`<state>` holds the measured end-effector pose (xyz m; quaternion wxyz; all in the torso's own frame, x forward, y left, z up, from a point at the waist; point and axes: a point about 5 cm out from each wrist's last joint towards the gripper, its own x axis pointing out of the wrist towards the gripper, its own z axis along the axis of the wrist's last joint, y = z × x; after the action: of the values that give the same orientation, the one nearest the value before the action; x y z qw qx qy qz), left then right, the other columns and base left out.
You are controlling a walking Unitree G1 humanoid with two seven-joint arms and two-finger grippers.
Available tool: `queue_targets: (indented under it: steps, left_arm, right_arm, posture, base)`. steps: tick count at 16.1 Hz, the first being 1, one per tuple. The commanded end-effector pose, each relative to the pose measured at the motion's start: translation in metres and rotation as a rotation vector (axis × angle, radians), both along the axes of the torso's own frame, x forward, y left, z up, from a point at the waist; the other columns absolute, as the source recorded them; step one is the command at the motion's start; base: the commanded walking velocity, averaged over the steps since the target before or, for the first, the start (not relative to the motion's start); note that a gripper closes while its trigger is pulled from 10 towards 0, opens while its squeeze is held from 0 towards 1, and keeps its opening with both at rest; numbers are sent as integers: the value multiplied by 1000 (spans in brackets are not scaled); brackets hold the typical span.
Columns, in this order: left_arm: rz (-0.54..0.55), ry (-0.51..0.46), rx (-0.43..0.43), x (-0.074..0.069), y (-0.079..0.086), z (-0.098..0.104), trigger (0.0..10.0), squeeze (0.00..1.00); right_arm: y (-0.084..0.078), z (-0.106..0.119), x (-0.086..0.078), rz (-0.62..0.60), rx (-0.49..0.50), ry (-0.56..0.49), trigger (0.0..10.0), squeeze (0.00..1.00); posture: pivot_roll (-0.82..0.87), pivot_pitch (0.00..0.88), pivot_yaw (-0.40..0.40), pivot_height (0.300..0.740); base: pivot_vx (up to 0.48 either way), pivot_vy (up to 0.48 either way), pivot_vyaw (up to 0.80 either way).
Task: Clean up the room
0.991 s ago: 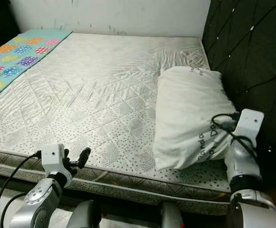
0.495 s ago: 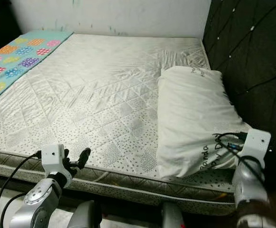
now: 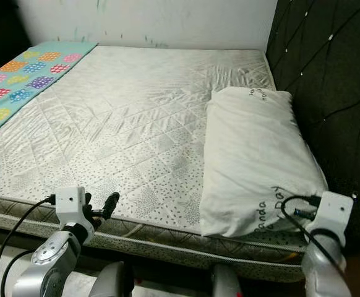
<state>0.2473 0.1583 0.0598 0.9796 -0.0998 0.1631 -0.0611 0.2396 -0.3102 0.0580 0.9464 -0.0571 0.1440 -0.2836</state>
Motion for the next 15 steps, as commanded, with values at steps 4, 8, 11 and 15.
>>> queue_targets:
  steps: [4,8,11,15]
  left_arm:
    - [-14,3,6,1,0,-1,10000,0]
    - [-106,-2,-69,-1,-11,2,10000,0]
    - [-183,-21,-123,-5,-21,7,10000,0]
    - [-205,-14,-130,-6,-24,5,10000,0]
  right_arm:
    - [4,7,-9,-10,3,-7,0,0]
    - [15,3,-21,17,42,2,0,0]
    - [21,5,-23,41,63,-13,0,0]
    - [24,10,-36,52,72,-17,0,0]
  posture:
    - [-80,0,49,607]
    - [-84,0,50,607]
    - [-87,0,49,607]
    - [-91,0,46,607]
  base:
    - [0,0,0]
    - [0,0,0]
    - [0,0,0]
    - [0,0,0]
